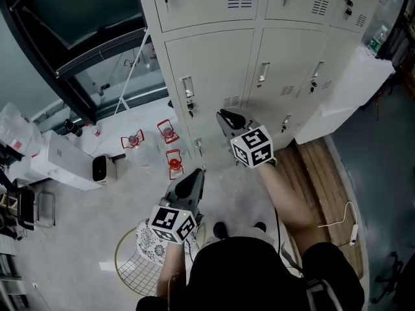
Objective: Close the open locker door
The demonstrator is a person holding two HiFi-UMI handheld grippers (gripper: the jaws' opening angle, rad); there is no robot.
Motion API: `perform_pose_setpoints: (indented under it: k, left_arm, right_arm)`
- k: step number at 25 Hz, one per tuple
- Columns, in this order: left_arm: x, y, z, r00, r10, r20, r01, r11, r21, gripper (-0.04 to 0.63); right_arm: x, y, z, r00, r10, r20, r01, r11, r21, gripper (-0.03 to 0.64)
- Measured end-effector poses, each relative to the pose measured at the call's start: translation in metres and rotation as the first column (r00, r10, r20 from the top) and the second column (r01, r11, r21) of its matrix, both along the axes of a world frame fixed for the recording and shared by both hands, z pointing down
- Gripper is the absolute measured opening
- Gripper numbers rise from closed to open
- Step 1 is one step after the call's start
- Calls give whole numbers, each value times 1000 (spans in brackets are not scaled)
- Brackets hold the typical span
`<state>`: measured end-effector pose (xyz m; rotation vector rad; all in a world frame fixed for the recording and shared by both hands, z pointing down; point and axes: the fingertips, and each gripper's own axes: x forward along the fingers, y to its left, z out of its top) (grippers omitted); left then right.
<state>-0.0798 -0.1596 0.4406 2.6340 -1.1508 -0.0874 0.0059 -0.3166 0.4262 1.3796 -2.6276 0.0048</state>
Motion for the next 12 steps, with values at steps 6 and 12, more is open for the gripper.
perform_pose_setpoints:
  k: [6,12]
  left_arm:
    - [17,1,2,999,41,-3,-41,999,2,18]
    - [32,6,4,998,63,5,-64,998,2,18]
  right_arm:
    - [10,38,-11,1000,-19,-1,19,999,29,31]
    - [21,83,-13,999,-52,14,51,998,37,30]
